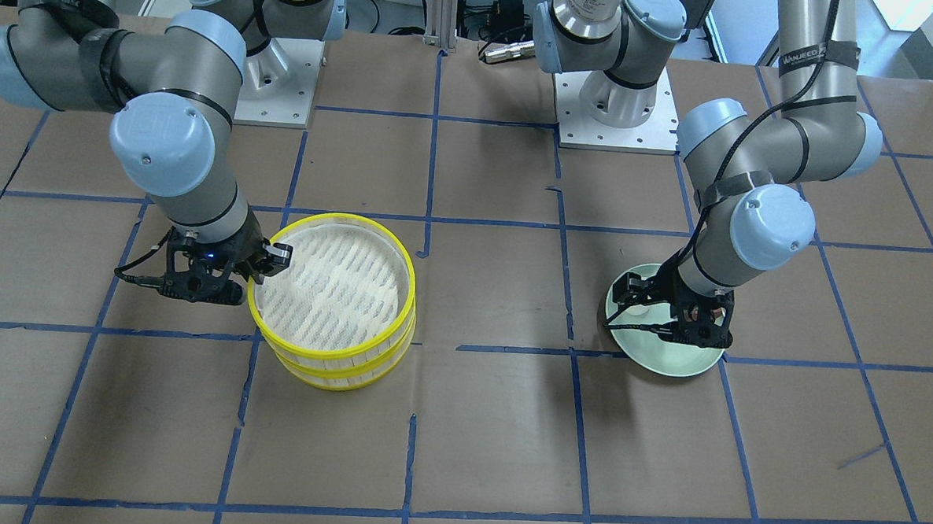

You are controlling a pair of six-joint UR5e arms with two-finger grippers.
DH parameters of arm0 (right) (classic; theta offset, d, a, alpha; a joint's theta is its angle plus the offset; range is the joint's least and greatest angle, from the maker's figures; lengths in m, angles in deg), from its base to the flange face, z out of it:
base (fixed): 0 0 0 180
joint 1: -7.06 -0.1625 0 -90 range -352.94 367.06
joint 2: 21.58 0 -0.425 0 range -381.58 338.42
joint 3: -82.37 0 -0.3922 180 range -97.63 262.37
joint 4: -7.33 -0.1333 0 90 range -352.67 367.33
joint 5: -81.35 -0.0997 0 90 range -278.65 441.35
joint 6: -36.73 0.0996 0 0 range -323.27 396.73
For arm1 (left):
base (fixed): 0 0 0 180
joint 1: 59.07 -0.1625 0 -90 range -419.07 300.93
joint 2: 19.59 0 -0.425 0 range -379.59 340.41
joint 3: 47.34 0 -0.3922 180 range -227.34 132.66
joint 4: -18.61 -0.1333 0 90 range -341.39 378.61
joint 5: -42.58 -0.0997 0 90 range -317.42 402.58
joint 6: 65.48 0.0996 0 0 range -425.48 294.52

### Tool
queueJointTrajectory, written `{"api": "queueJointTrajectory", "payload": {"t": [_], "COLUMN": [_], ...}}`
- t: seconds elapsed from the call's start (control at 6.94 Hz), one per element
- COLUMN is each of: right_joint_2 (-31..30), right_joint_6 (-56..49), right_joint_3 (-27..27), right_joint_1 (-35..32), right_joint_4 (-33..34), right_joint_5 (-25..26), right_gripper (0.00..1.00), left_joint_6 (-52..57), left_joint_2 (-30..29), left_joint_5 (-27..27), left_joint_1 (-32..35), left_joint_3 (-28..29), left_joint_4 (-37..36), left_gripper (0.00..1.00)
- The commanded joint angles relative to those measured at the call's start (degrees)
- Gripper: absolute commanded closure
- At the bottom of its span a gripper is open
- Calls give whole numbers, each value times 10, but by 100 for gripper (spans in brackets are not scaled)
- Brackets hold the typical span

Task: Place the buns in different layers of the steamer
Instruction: 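Lift the top steamer tier with the right gripper while the left grasps the white bun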

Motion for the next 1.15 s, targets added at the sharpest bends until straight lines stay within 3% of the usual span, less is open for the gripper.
{"api": "queueJointTrajectory", "payload": {"t": [0.0, 0.29, 0.43, 0.72, 1.01], "right_joint_2": [-32, -50, -51, -55, -55], "right_joint_6": [-13, -41, -46, -45, -46], "right_joint_3": [-25, -67, -69, -69, -70], "right_joint_1": [13, 51, 59, 59, 61], "right_joint_4": [-67, -136, -142, -140, -141], "right_joint_5": [-2, -5, -5, -6, -5], "right_gripper": [93, 92, 92, 92, 92], "left_joint_6": [3, 4, 5, -2, -20], "left_joint_2": [-12, -28, -27, -26, -24], "left_joint_5": [-3, -5, -6, -7, -8], "left_joint_1": [-1, -1, -1, -1, -1], "left_joint_3": [-17, -31, -34, -38, -33], "left_joint_4": [-7, -27, -27, -25, -23], "left_gripper": [15, 18, 25, 61, 83]}}
